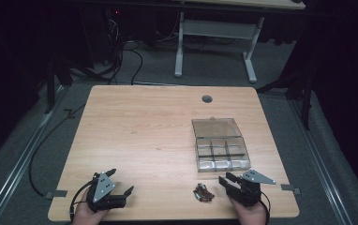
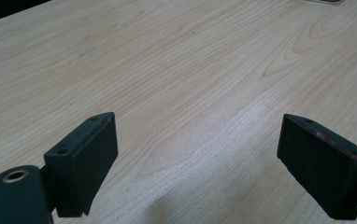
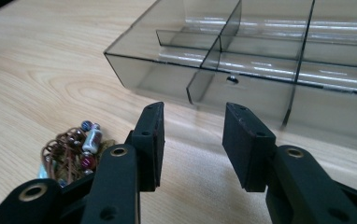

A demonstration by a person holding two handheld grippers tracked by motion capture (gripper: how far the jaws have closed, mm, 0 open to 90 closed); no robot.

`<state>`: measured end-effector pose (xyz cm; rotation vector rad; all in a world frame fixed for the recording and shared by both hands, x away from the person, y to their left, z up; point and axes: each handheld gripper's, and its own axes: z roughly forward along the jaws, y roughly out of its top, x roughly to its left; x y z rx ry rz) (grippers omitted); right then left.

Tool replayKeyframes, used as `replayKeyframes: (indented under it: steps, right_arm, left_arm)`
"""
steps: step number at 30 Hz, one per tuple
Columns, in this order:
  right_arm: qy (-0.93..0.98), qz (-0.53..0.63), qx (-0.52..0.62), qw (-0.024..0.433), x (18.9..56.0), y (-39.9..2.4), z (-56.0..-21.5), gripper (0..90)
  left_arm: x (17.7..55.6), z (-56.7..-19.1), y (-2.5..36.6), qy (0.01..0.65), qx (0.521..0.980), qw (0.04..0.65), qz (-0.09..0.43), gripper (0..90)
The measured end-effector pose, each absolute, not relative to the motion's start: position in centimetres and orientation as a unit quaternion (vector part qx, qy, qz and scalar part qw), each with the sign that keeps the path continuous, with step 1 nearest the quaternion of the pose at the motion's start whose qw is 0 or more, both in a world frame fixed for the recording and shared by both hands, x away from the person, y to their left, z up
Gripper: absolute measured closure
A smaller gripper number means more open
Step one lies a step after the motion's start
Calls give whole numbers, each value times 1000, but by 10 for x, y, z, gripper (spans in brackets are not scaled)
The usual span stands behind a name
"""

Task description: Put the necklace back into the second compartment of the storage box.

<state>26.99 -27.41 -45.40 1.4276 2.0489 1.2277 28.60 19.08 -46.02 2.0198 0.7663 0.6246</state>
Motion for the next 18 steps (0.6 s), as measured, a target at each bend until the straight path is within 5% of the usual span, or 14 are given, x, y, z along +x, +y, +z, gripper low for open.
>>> replayKeyframes:
  steps: [18]
  right_arm:
    - [734, 425, 502, 170, 272, -272, -454, 577]
  left_arm:
    - [286, -461, 188, 305, 814, 425, 251, 134]
